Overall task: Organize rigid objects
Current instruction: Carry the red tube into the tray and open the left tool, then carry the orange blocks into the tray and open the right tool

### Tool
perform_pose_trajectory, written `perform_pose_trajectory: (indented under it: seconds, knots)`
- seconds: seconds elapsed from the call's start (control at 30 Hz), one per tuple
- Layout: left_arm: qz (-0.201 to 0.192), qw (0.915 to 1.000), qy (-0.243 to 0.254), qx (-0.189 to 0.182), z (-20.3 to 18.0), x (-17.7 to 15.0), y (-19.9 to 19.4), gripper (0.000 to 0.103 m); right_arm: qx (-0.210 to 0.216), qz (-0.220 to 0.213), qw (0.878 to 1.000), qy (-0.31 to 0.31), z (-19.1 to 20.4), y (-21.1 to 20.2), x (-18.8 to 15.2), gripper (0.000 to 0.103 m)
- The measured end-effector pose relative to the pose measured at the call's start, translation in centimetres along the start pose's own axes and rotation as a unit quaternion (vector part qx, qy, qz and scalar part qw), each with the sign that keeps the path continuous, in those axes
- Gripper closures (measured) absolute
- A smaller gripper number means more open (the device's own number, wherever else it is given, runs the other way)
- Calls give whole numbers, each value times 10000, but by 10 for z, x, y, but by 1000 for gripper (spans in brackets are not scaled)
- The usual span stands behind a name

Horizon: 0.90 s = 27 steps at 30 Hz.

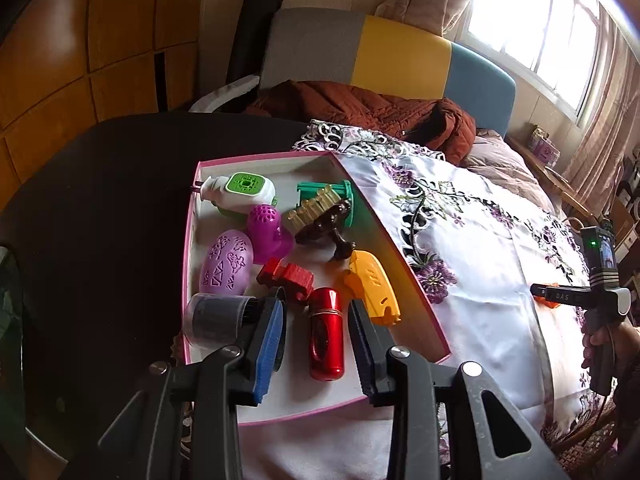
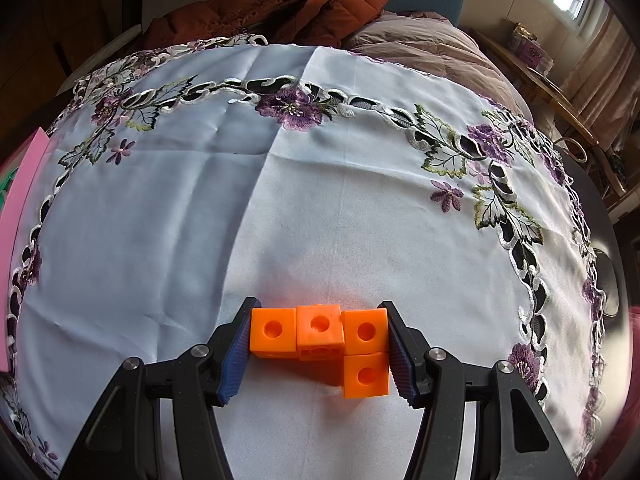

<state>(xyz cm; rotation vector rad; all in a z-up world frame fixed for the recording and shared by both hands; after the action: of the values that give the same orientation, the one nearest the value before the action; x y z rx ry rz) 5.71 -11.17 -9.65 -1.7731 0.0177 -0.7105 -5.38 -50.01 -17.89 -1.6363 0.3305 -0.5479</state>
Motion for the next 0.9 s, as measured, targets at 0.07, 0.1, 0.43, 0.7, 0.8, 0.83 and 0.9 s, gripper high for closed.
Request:
perform_pose_trajectory:
  seconds: [0.07,0.1,0.43,0.7,0.8,0.83,0.9]
  knots:
    - [-70,10000,30,-19,-2,1,-3,69,-6,-2,10000,-4,0,0,0,43]
    - [-94,9999,32,-14,-2,1,-4,69,-9,-4,10000,-6,0,-1,0,43]
    - [-241,9994,-27,247,2,0,-16,67,-29,-8,10000,-14,1,-1,-1,43]
    - [-346,9976,-318,505,25,0,-26,64,-36,-19,10000,-7,1,-2,-1,43]
    - [-329,9968,-460,574,37,-1,-27,61,12,-14,10000,27,1,-2,-1,43]
    - [-320,9964,-506,600,41,-1,-27,61,26,-12,10000,29,2,-2,-1,43]
    - [-279,9957,-597,650,49,-3,-26,61,79,-8,10000,26,4,-2,-1,43]
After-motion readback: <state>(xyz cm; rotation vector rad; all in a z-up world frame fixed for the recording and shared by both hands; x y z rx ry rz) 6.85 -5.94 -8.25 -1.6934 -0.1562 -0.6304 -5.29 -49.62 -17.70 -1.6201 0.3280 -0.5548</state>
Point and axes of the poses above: each gripper's, at about its wrist camera, not at the fingertips, and y roughly the way its jaws point, z to its left, x to its top, the point moved 8 cm from there along y, roughly the way its jaws point, and after that the axes turned 15 degrees about z, right-handed, at the moved point
